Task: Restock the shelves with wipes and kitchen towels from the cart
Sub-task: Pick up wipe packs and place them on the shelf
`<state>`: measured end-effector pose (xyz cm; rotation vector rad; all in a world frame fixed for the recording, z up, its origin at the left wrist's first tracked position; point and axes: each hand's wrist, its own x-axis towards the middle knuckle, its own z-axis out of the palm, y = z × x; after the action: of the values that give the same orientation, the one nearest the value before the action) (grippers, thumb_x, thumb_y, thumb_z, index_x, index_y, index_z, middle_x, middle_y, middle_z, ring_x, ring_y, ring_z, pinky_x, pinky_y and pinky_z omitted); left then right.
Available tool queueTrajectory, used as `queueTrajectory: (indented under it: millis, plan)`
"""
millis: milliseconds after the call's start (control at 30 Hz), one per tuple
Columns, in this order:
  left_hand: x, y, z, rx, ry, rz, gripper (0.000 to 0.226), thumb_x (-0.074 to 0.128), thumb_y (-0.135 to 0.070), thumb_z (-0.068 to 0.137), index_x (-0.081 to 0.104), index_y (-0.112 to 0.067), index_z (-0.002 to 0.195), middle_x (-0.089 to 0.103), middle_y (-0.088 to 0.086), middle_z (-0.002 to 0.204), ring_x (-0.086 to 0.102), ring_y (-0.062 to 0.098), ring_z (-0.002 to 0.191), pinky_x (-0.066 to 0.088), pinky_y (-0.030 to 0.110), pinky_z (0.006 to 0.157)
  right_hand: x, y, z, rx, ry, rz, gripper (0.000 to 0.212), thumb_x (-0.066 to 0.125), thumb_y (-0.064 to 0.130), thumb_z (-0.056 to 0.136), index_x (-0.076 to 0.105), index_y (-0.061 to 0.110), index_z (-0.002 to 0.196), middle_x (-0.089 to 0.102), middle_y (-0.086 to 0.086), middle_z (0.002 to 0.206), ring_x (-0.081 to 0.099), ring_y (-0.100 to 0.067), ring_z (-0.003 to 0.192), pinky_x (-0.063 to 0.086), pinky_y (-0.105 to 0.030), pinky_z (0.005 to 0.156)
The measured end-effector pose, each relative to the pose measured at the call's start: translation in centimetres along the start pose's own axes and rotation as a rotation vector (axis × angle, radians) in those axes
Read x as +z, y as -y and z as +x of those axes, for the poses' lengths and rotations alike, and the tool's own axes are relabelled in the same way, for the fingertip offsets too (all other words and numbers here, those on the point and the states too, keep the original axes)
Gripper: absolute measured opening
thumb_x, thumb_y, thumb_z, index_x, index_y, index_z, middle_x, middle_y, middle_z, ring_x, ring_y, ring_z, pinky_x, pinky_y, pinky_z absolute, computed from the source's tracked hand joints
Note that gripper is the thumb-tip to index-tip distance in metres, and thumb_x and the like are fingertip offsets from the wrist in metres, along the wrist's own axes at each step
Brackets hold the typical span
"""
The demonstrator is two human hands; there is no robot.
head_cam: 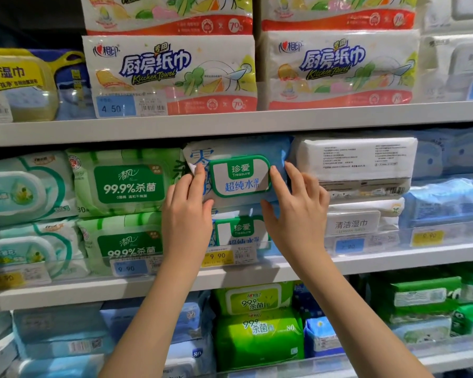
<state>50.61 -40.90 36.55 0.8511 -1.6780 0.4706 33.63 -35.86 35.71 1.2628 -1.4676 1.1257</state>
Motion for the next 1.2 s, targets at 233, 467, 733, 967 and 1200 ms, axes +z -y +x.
queueTrajectory:
  millis: [233,467,733,967,1200]
  plan:
    - [-0.7,-1.6,-0.4,-0.153,0.046,-0.106,0.062,0.067,-0.013,0.087,0.041,-0.007,0.143,0.043,0.017,0.136,0.047,0.030,0.120,0.036,0.029,0.094,-1.1,-1.1,-0.1,-0.048,0.040,0.143,0.049,0.074,0.020,0.074,0.061,0.011,0.121,0.055,-0.013,0.132,0.039,-0.028,0.116,0.043,-0.045,0.087]
    - [-1.6,-2.6,-1.0,-0.177,0.080,-0.085,0.057,0.063,-0.018,0.090,0.042,-0.008,0.142,0.039,0.014,0.141,0.042,0.025,0.125,0.030,0.027,0.095,-2.0,-1.8,-0.2,-0.110,0.084,0.176,0.045,0.063,0.026,0.078,0.062,0.010,0.120,0.057,-0.011,0.132,0.041,-0.027,0.116,0.044,-0.044,0.085]
    - [-2.6,-2.0,-0.5,-0.132,0.005,-0.124,0.043,0.064,-0.011,0.088,0.056,-0.001,0.128,0.050,0.016,0.126,0.047,0.026,0.117,0.034,0.030,0.097,-2.5,-1.6,-0.2,-0.092,0.108,0.179,0.043,0.057,0.028,0.080,0.063,0.010,0.119,0.057,-0.010,0.132,0.045,-0.028,0.116,0.045,-0.044,0.086]
    - [-2.0,-4.7,0.5,0.022,0.064,-0.211,0.042,0.050,-0.025,0.089,0.059,-0.001,0.122,0.056,0.009,0.115,0.047,0.018,0.110,0.038,0.033,0.097,-5.0,-4.7,0.1,-0.008,0.076,0.198,0.044,0.050,0.028,0.084,0.060,0.009,0.122,0.058,-0.008,0.129,0.051,-0.031,0.113,0.044,-0.041,0.088]
    - [0.1,-10.1,0.7,0.106,0.272,-0.340,0.050,0.044,-0.033,0.090,0.054,-0.005,0.130,0.056,0.007,0.123,0.047,0.022,0.115,0.033,0.029,0.099,-7.0,-8.8,-0.2,0.126,0.051,0.270,0.043,0.056,0.022,0.083,0.059,0.006,0.123,0.056,-0.015,0.129,0.051,-0.033,0.116,0.040,-0.038,0.096]
